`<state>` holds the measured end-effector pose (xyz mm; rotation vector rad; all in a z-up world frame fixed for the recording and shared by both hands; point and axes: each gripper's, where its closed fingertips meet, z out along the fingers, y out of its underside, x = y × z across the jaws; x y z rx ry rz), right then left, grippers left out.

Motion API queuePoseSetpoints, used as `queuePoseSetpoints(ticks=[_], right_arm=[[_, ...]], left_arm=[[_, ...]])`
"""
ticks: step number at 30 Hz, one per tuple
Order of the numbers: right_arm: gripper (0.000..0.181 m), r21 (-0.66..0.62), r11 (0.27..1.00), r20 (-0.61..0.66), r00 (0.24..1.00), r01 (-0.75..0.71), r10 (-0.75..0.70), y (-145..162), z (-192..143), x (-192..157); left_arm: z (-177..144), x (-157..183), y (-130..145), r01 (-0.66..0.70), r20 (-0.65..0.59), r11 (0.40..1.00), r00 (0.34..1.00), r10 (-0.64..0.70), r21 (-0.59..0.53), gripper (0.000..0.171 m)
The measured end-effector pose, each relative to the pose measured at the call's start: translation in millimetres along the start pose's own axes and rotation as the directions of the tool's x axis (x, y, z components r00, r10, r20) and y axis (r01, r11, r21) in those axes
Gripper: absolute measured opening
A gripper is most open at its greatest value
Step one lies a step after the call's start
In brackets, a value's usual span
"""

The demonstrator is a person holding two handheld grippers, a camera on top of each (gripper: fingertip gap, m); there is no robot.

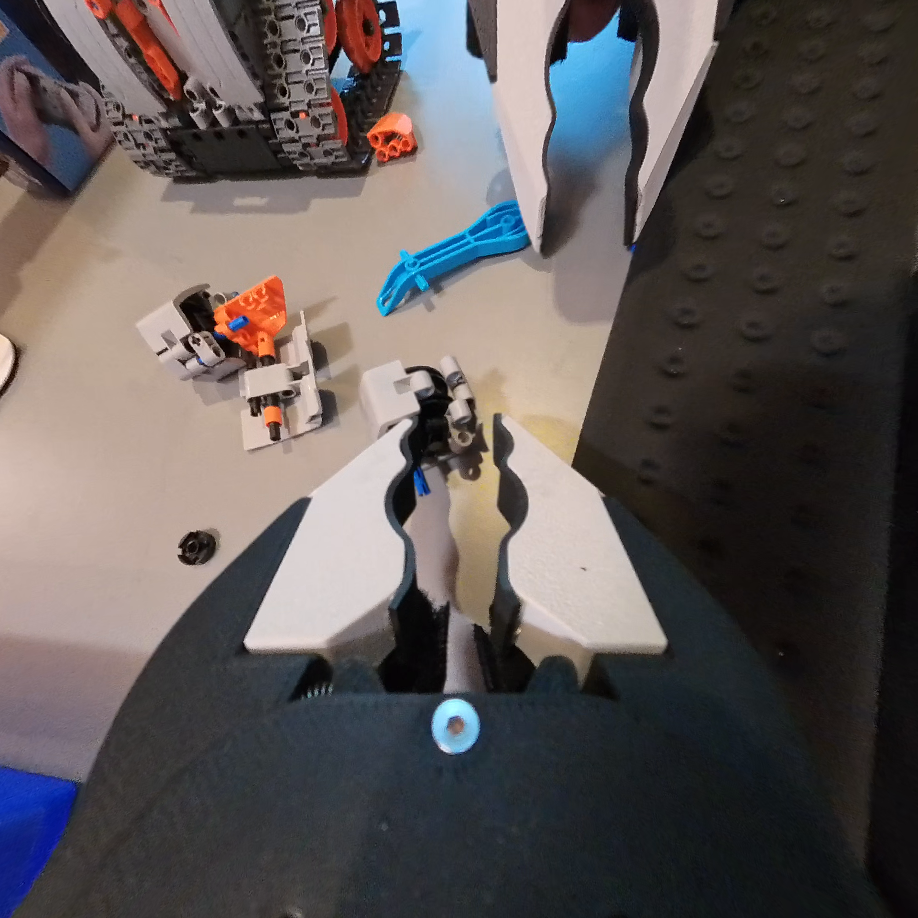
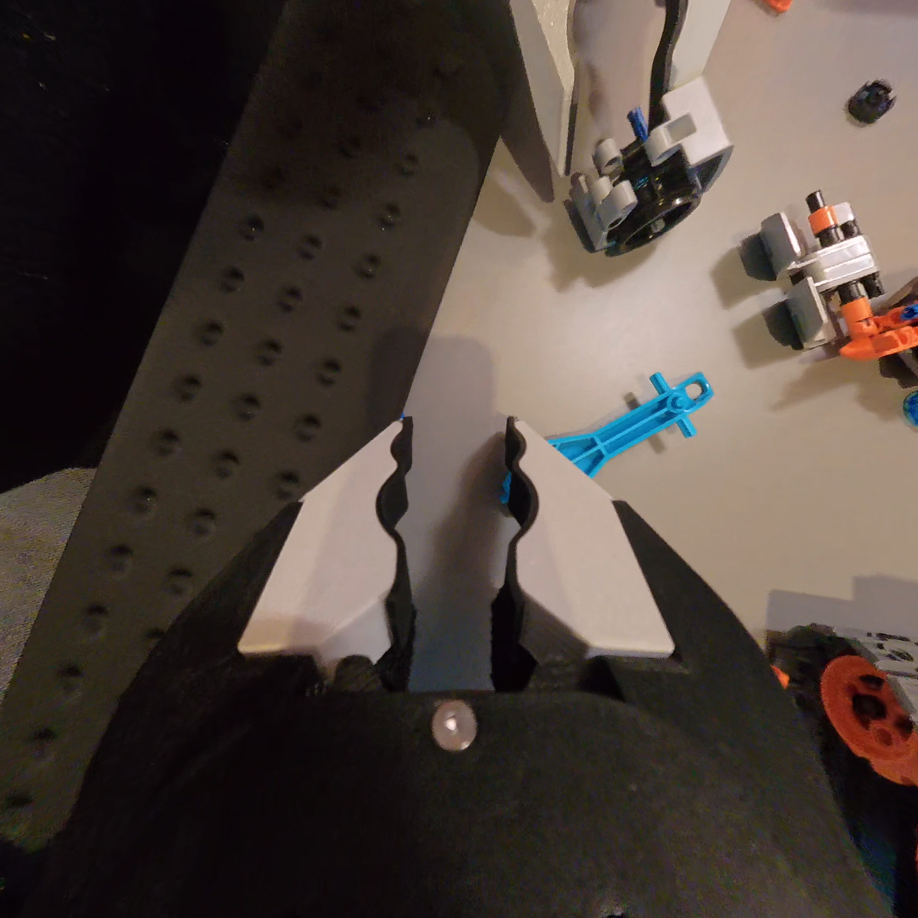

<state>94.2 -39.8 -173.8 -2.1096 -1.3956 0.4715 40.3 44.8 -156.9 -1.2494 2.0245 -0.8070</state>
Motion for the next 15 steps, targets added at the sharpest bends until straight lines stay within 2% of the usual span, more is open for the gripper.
queuePoseSetpoints(ticks=[4, 9, 15], right_arm=[[0.034, 0.035, 0.999, -0.035, 0.999, -0.009, 0.011, -1.1, -2.0, -7.6], [0.021, 0.078, 0.997, -0.055, 0.998, -0.018, 0.022, -1.3, -7.6, -21.4], [0.006, 0.025, 1.000, 0.005, 1.000, 0.007, -0.007, -5.9, 2.1, -31.5]], left_arm=[[-5.7, 7.1, 0.5, -0.002, 0.020, 1.000, 1.000, 0.002, 0.006, 0.026], [-9.5, 17.3, 2.2, -0.025, 0.033, 1.000, 0.999, 0.025, -0.004, 0.027], [-12.8, 27.4, 3.6, -0.037, 0.029, 0.999, 0.999, 0.037, -0.012, 0.025]])
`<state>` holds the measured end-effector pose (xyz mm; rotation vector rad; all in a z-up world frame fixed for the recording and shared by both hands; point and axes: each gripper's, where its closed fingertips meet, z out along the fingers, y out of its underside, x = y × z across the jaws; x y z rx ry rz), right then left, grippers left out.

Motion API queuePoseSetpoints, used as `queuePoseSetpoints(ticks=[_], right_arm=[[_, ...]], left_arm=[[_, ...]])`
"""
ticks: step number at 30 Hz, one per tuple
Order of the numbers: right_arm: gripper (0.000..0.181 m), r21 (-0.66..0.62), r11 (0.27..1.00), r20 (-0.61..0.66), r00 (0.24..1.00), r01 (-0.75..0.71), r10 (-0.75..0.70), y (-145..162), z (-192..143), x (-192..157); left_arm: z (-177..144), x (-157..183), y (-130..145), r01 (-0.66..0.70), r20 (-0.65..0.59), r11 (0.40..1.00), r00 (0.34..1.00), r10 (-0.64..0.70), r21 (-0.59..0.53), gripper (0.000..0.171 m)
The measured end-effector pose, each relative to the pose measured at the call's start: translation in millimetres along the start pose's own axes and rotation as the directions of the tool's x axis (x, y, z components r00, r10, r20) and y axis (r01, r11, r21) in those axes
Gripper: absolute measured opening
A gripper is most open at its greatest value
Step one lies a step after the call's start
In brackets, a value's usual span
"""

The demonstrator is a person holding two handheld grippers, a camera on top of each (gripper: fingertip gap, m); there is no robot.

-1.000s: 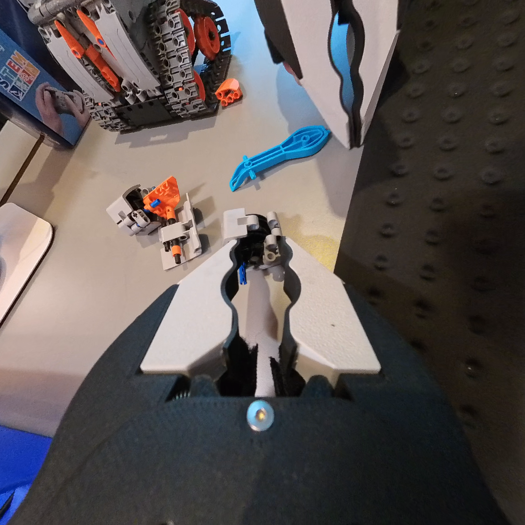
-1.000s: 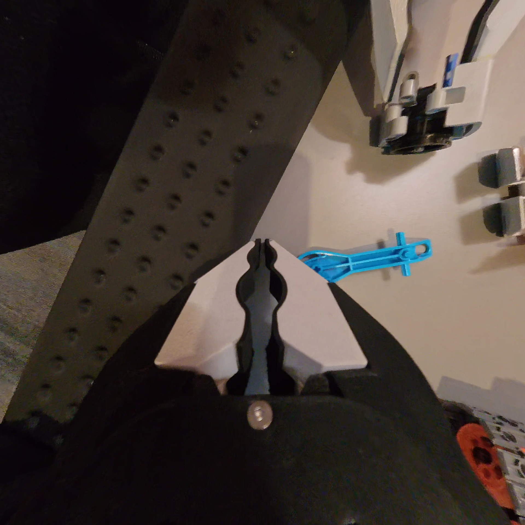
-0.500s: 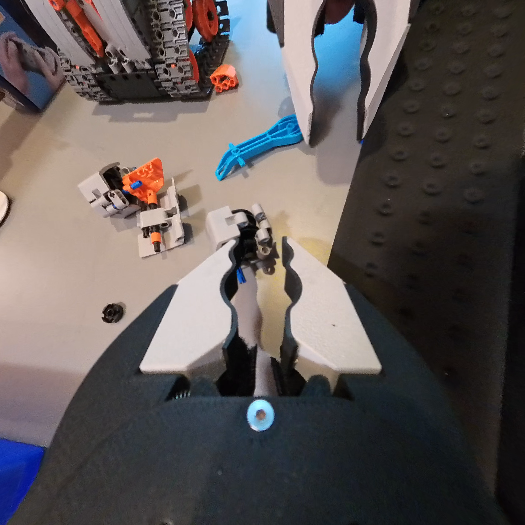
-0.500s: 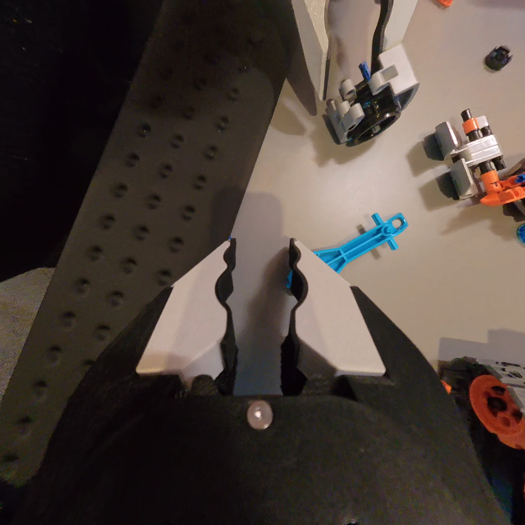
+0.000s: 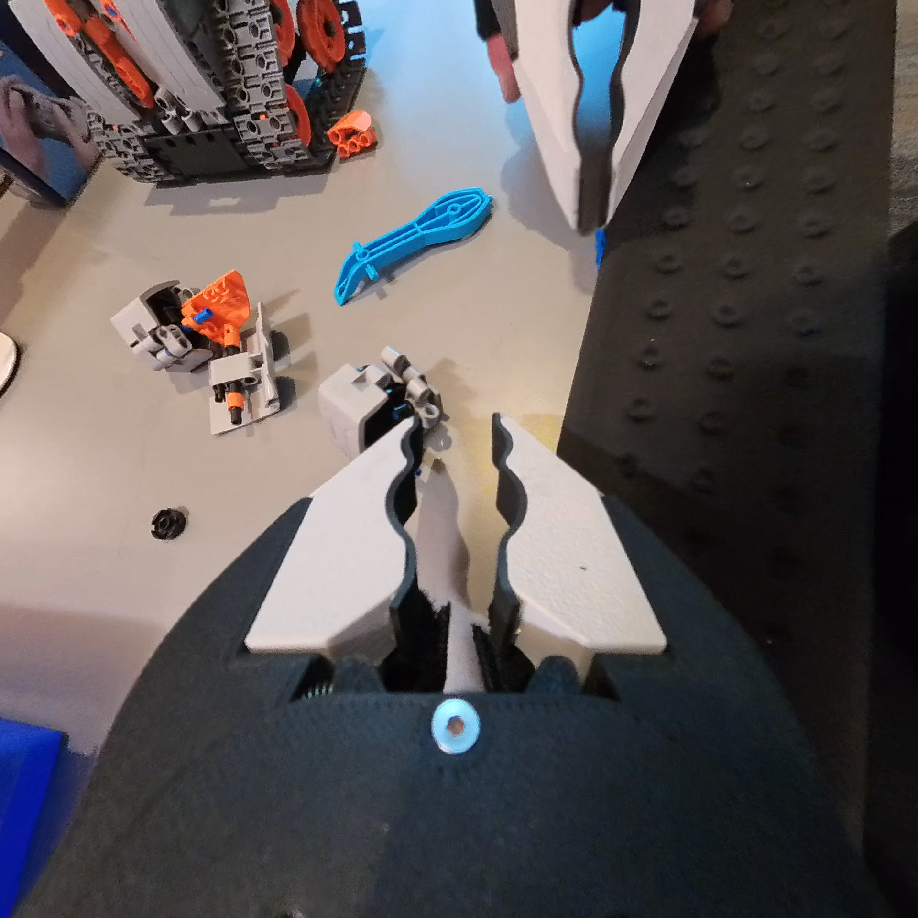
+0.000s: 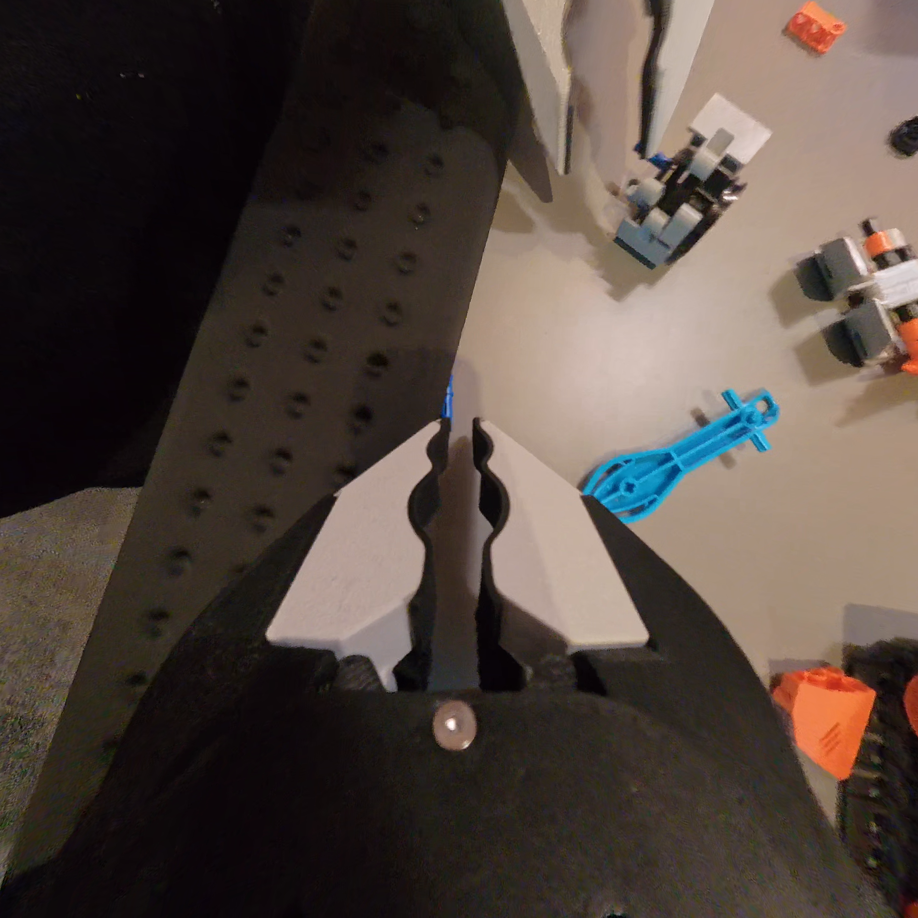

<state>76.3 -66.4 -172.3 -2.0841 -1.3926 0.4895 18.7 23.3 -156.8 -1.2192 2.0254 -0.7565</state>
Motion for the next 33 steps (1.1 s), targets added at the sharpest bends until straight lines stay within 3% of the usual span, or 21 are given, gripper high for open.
queuePoseSetpoints(ticks=[7, 17, 19, 25, 29, 33], right_arm=[[0.000, -0.050, 0.999, 0.057, 0.998, -0.010, 0.013, -2.8, 11.8, 3.0], [0.022, -0.074, 0.996, -0.065, 0.997, 0.041, -0.046, -13.2, 8.4, 30.0], [0.034, -0.086, 0.995, -0.105, 0.993, 0.051, -0.060, -16.3, 12.6, 44.2], [0.027, -0.119, 0.993, -0.132, 0.991, 0.011, -0.027, -18.9, 21.4, 79.1], [0.003, -0.118, 0.993, -0.093, 0.996, -0.013, 0.002, -20.1, 27.7, 84.8], [0.001, -0.104, 0.994, -0.083, 0.996, -0.038, 0.029, -20.6, 26.4, 86.6]], left_arm=[[0.8, -1.4, -2.8, -0.017, -0.001, 1.000, 1.000, 0.017, 0.012, 0.023], [13.7, -15.5, -5.5, -0.110, 0.003, 0.994, 0.994, 0.110, -0.005, 0.024], [14.9, -17.0, -6.2, -0.121, 0.002, 0.993, 0.993, 0.121, -0.001, 0.026], [14.9, -27.5, -9.5, -0.111, 0.018, 0.994, 0.994, 0.110, 0.018, 0.026], [16.0, -30.6, -6.8, -0.120, 0.019, 0.993, 0.993, 0.119, 0.007, 0.028], [14.9, -33.2, -4.8, -0.119, 0.024, 0.993, 0.993, 0.119, 0.003, 0.031]])
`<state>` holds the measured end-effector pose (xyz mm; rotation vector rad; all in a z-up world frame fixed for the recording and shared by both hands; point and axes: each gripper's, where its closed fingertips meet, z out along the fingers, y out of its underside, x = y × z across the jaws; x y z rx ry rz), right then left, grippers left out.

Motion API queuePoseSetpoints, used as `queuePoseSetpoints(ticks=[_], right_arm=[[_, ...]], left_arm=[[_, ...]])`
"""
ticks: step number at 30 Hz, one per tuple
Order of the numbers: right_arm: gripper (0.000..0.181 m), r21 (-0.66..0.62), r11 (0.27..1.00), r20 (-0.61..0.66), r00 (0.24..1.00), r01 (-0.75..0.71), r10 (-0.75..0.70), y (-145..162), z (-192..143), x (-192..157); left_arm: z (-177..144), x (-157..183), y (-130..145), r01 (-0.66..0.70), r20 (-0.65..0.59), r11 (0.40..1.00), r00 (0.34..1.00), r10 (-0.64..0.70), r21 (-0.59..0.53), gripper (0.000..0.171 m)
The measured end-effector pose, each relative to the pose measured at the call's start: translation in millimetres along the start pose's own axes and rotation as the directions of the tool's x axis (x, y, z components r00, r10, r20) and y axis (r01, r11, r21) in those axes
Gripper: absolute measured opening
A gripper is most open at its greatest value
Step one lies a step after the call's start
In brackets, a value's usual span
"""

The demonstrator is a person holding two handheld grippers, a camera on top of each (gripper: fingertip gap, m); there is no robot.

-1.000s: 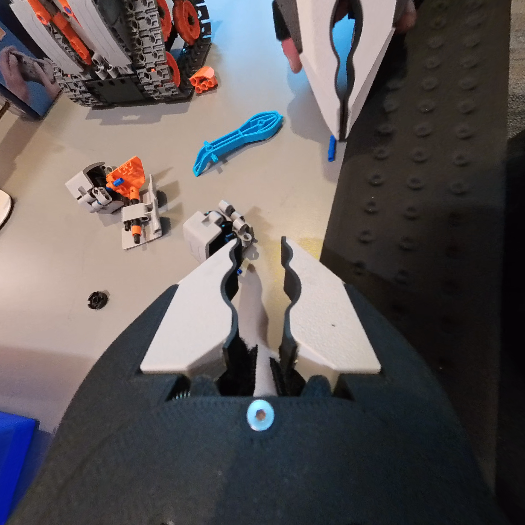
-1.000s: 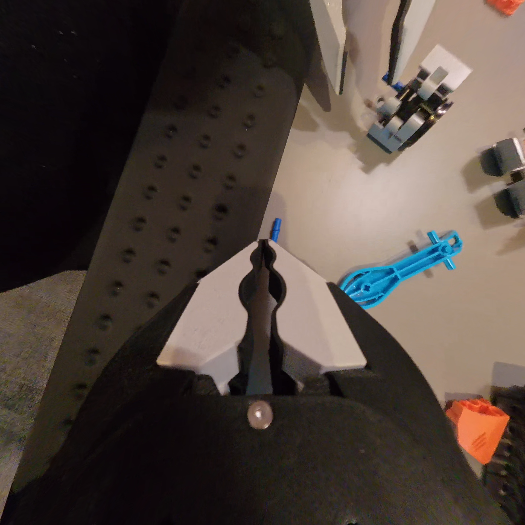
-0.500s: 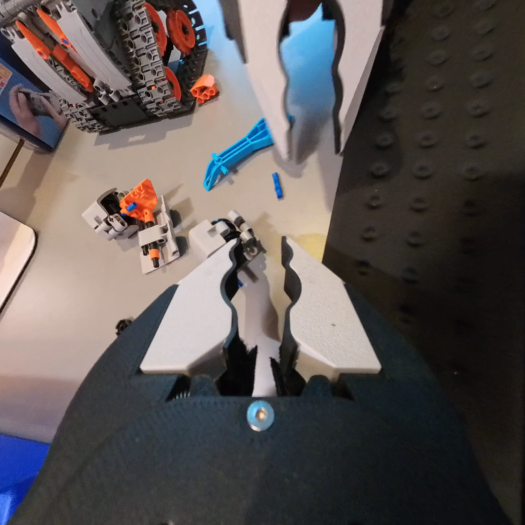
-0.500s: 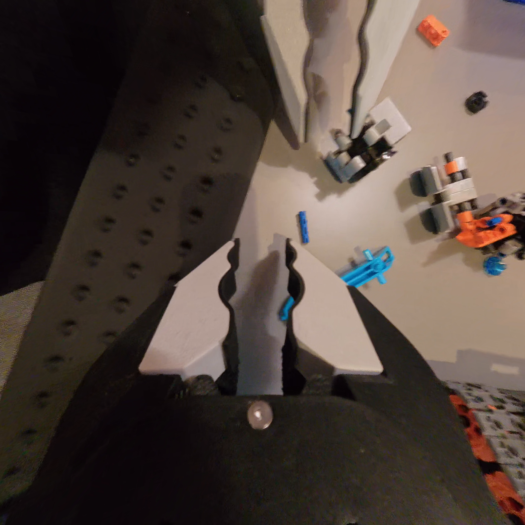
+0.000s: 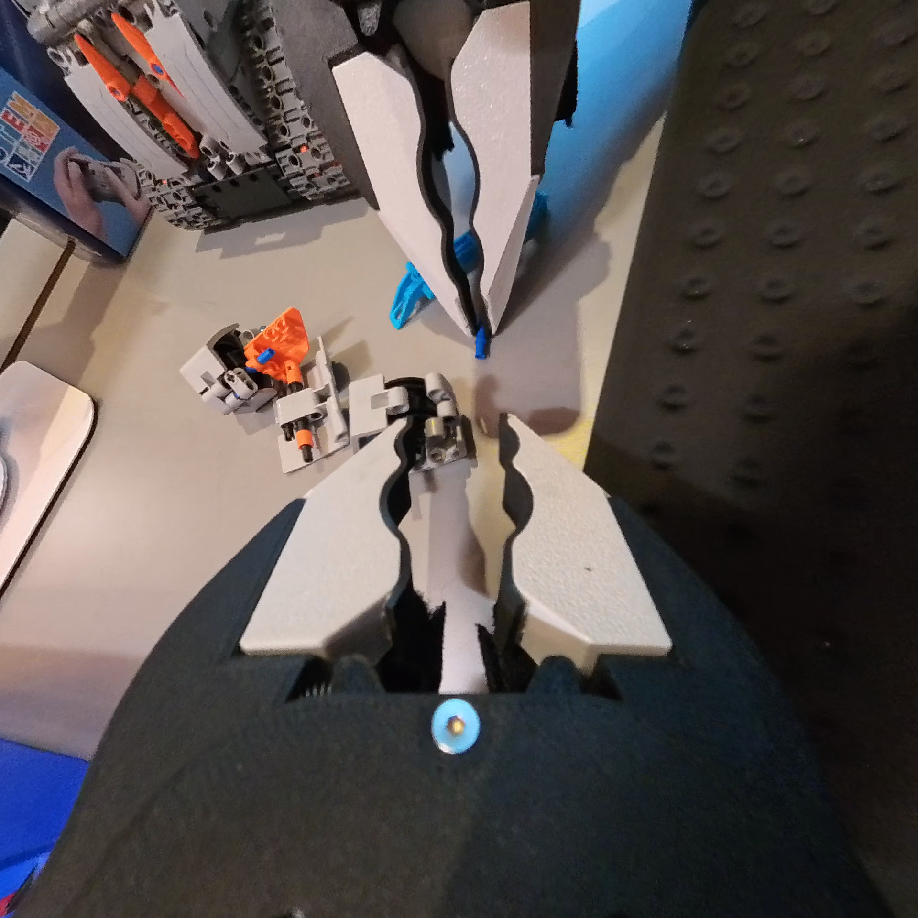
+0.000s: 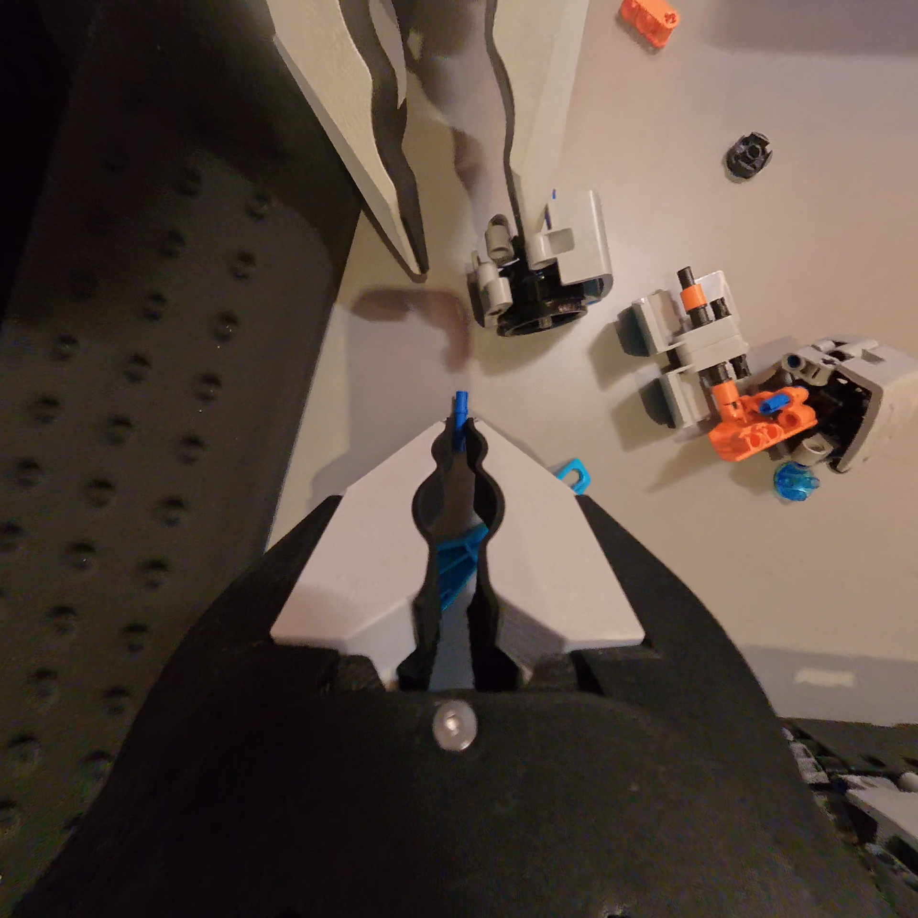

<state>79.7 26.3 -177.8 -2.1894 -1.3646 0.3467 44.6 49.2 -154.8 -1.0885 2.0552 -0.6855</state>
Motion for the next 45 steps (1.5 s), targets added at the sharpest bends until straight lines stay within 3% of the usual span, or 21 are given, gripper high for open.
queuePoseSetpoints(ticks=[4, 7, 15, 23, 31, 34, 45], right_arm=[[0.001, 0.086, 0.995, 0.017, 0.998, -0.057, 0.056, -13.4, -9.5, -0.9], [0.001, 0.217, 0.965, 0.052, 0.989, -0.146, 0.138, -35.1, -21.7, -1.4], [0.001, 0.503, 0.786, 0.190, 0.933, -0.359, 0.305, -79.5, -49.3, 6.2], [0.001, 0.572, 0.704, 0.211, 0.905, -0.421, 0.370, -88.2, -45.6, 16.8], [0.001, 0.599, 0.645, 0.254, 0.876, -0.475, 0.410, -90.9, -48.8, 24.7], [0.000, 0.605, 0.628, 0.283, 0.869, -0.490, 0.405, -95.1, -50.1, 21.6], [0.001, 0.628, 0.600, 0.307, 0.867, -0.495, 0.394, -98.5, -55.5, 21.1]], left_arm=[[-6.4, -5.6, -3.6, 0.000, 0.036, 1.000, 0.999, -0.001, 0.028, 0.033], [-15.9, -9.6, -15.2, -0.020, 0.080, 0.996, 0.997, 0.013, 0.084, 0.034], [-20.7, -9.7, -31.6, -0.115, 0.185, 0.989, 0.978, 0.095, 0.098, 0.026], [-22.6, -23.6, -44.0, -0.123, 0.295, 0.988, 0.951, 0.090, 0.096, 0.020], [-22.2, -34.0, -42.4, -0.235, 0.390, 0.972, 0.895, 0.217, -0.002, 0.024], [-26.4, -38.7, -42.8, -0.275, 0.423, 0.961, 0.868, 0.260, -0.025, 0.013], [-27.5, -38.5, -41.9, -0.274, 0.405, 0.962, 0.877, 0.257, -0.017, 0.000]])
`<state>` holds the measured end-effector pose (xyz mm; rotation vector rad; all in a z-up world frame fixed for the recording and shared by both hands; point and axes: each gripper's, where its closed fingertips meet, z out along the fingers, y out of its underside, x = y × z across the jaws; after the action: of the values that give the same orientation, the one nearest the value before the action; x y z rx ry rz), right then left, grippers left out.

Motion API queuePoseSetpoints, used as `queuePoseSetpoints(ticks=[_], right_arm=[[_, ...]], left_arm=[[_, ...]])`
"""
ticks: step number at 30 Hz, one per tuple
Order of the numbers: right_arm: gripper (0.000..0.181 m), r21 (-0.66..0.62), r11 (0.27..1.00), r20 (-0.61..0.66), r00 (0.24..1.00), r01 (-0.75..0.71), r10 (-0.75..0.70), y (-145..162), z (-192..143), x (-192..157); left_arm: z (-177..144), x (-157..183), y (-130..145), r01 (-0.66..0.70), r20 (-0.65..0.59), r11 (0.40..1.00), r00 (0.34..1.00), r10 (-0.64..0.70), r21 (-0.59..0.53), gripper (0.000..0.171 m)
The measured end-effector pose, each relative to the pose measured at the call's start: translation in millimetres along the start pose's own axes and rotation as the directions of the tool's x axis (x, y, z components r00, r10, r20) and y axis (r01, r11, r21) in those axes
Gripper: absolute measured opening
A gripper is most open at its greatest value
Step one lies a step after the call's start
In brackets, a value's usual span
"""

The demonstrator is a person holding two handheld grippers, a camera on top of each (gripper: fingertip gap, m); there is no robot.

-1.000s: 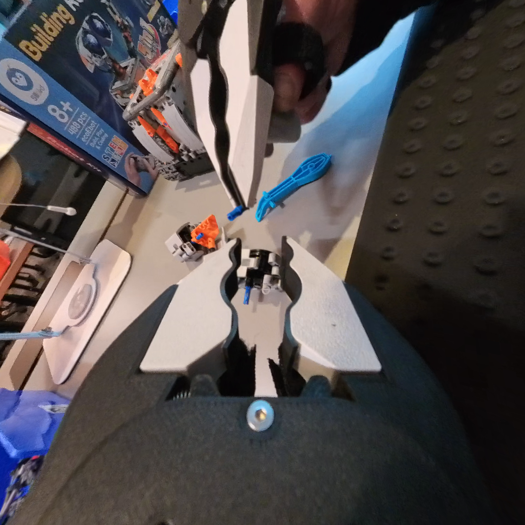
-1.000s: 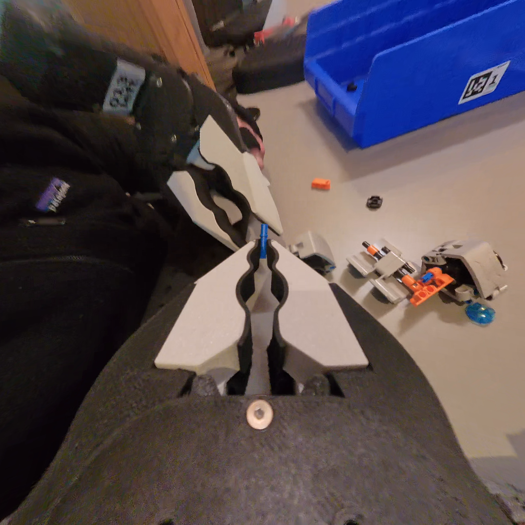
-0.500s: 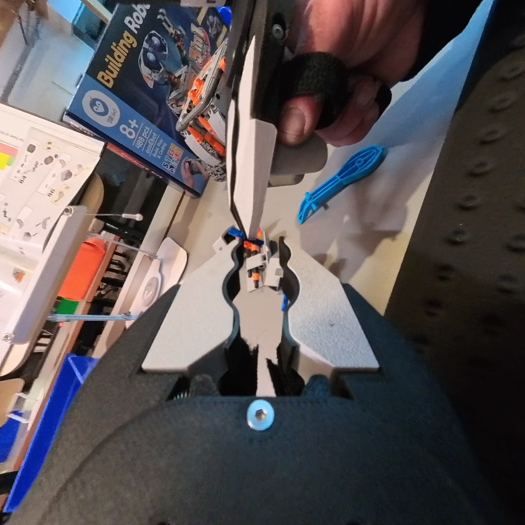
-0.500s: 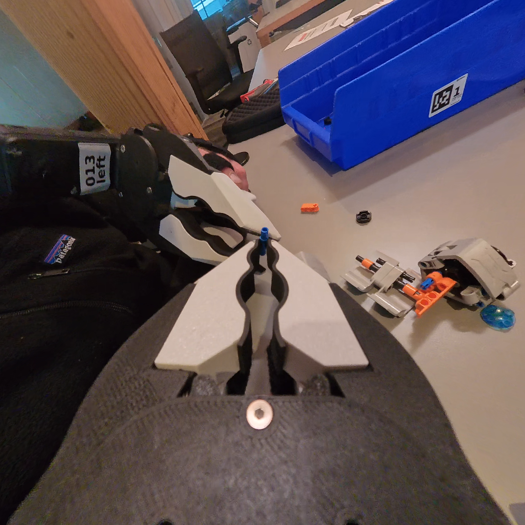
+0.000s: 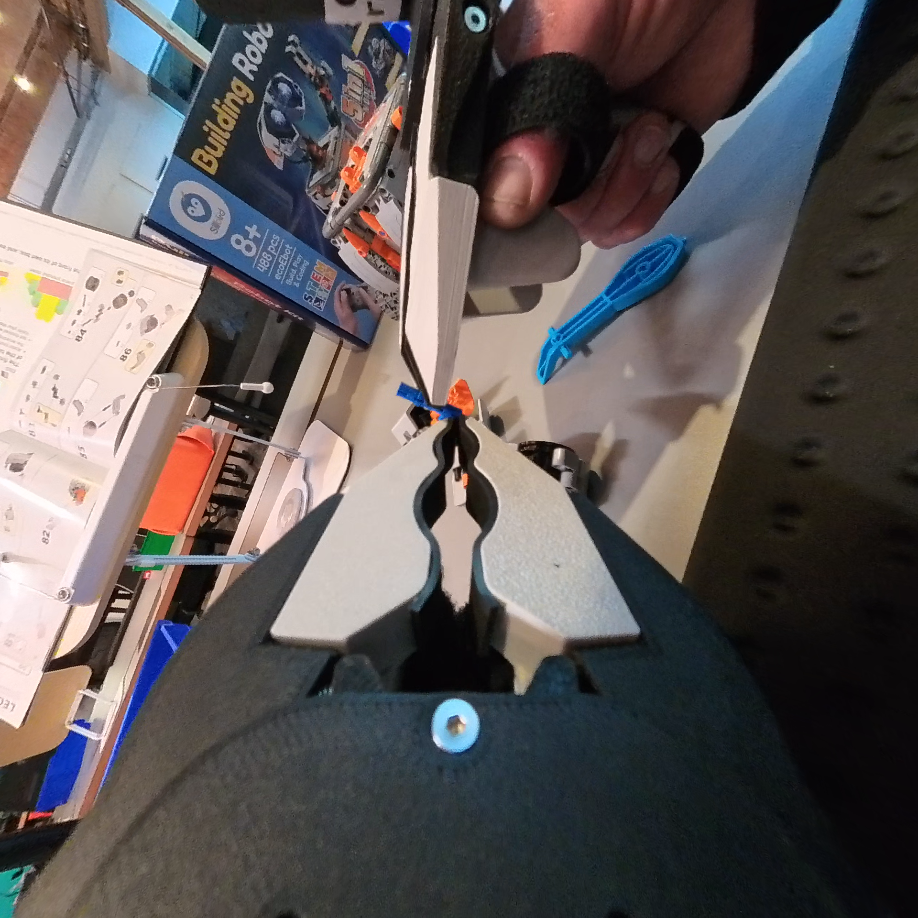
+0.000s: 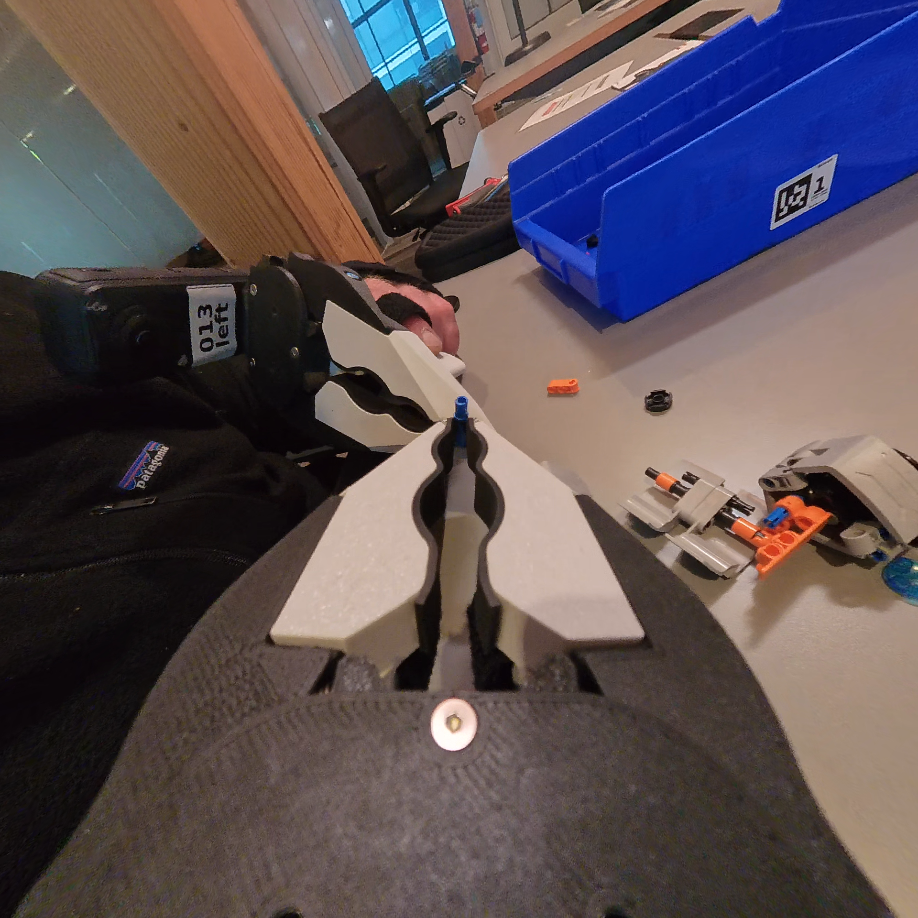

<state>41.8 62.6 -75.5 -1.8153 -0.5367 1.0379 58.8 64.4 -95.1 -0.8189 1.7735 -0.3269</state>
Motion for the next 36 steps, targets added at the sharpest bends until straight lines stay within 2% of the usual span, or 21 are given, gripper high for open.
queuePoseSetpoints(ticks=[15, 20, 22, 26, 33, 36], right_arm=[[0.000, 0.018, 0.999, 0.006, 0.999, 0.033, -0.033, -2.1, -4.3, -1.9], [0.000, 0.045, 0.999, 0.000, 1.000, 0.018, -0.018, -4.9, -6.6, 1.2], [0.000, 0.043, 0.999, 0.003, 1.000, 0.020, -0.020, -3.6, -4.8, -0.2], [0.000, 0.050, 0.998, 0.002, 1.000, 0.021, -0.022, -3.5, -3.9, -1.3], [0.001, -0.016, 0.999, 0.010, 0.999, 0.043, -0.042, 4.9, -4.3, -2.2], [0.003, -0.083, 0.989, -0.028, 0.992, 0.121, -0.124, 11.8, -5.1, -0.9]], left_arm=[[-3.9, 1.0, -6.0, 0.050, -0.050, 0.997, 0.998, -0.048, 0.055, 0.000], [-2.5, 0.7, -8.1, 0.078, -0.039, 0.995, 0.996, -0.076, 0.056, 0.020], [-2.5, -1.4, -9.8, 0.098, -0.035, 0.993, 0.995, -0.096, 0.061, 0.022], [-1.4, -4.8, -8.0, 0.090, -0.004, 0.995, 0.996, -0.090, 0.038, 0.006], [-0.5, -1.9, -3.8, 0.031, -0.009, 0.999, 0.999, -0.031, 0.013, 0.002], [0.2, 2.1, -0.5, -0.025, -0.022, 1.000, 0.999, 0.025, -0.012, 0.001]])
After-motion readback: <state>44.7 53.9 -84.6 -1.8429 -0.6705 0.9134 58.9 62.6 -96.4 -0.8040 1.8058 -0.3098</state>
